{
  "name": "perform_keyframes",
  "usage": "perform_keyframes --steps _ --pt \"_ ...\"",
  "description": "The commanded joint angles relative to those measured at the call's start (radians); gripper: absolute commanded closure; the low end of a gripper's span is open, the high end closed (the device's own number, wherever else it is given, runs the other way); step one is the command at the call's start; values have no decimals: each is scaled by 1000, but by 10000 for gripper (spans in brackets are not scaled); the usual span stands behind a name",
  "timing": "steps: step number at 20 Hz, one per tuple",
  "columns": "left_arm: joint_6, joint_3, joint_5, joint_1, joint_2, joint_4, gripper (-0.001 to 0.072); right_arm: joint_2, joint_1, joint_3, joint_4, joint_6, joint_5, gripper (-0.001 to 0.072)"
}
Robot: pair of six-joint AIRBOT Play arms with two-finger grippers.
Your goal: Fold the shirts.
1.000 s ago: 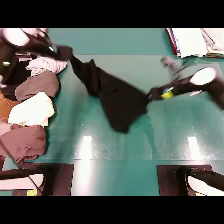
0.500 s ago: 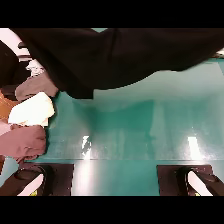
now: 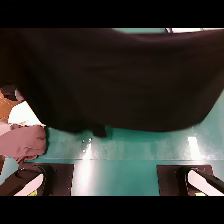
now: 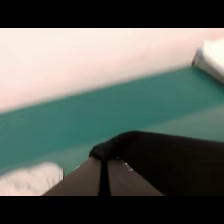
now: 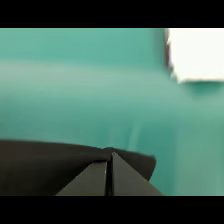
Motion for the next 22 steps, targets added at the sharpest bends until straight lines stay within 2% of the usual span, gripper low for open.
perform_keyframes --steps 1,3,7,8,9,10,11,14,16,19,22 --pt "-8 1 -132 1 -263 39 685 -175 83 -126 -66 55 39 695" --pt "-17 1 -132 1 -453 4 685 -285 126 -207 -154 60 28 695" --pt "-25 1 -85 1 -735 -59 683 -487 169 -246 -165 55 -45 694" --pt "-25 1 -91 1 -770 -59 515 -526 176 -225 -165 56 -51 694" --pt "-26 1 -96 1 -787 -59 170 -563 185 -191 -162 56 -50 676" --pt "-36 1 -95 1 -789 -54 108 -594 188 -147 -140 56 -49 492" --pt "-36 4 -97 1 -780 -48 107 -614 186 -107 -106 56 -46 314" --pt "-41 4 -179 48 -696 -43 107 -612 153 -23 -3 27 25 302" --pt "-56 -35 -252 109 -624 -58 107 -547 116 -72 49 -5 57 302" --pt "-62 -284 -262 181 -458 -90 106 -388 52 -290 107 -38 34 302" --pt "-62 -633 -193 213 -271 -89 105 -227 4 -533 133 -49 -31 302"
